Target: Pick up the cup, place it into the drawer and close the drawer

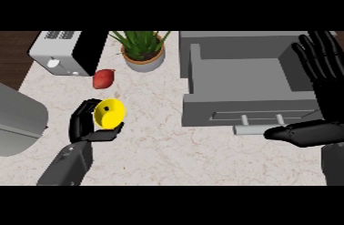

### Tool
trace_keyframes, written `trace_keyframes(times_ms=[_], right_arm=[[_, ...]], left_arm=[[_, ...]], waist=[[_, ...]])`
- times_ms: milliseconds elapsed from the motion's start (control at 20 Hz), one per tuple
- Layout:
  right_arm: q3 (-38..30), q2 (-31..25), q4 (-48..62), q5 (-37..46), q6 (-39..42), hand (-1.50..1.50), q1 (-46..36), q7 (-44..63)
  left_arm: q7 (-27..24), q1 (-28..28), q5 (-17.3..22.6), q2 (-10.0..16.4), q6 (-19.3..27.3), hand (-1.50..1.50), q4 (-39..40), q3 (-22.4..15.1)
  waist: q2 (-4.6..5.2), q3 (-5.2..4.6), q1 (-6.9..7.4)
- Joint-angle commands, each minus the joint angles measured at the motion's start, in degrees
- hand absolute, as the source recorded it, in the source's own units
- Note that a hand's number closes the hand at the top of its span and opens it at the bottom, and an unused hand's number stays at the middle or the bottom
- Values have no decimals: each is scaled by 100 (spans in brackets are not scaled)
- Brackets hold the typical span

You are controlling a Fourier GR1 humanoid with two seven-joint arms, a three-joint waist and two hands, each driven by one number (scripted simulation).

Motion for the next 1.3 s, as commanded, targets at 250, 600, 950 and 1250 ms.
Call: trace_keyframes(times_ms=[250, 600, 950, 1250], right_arm=[[-223, -266, 36, -180, 99, -150, -184, 315], [-31, -20, -201, 112, 45, -150, 471, -88], [49, 70, -13, 311, -116, -150, 219, -129], [-199, -129, 499, 220, 11, -150, -153, -368]], left_arm=[[356, -859, -48, -196, -678, 150, -732, -393], [1526, -1120, -11, -636, -438, 150, -2217, -872], [3288, -2024, 233, -857, 411, 150, -3157, -1472], [4191, -3370, 672, -861, 1451, 150, -2740, -2161]], waist=[[-70, 20, 100], [-123, 28, 199], [-96, 23, 153], [-40, 24, 4]])
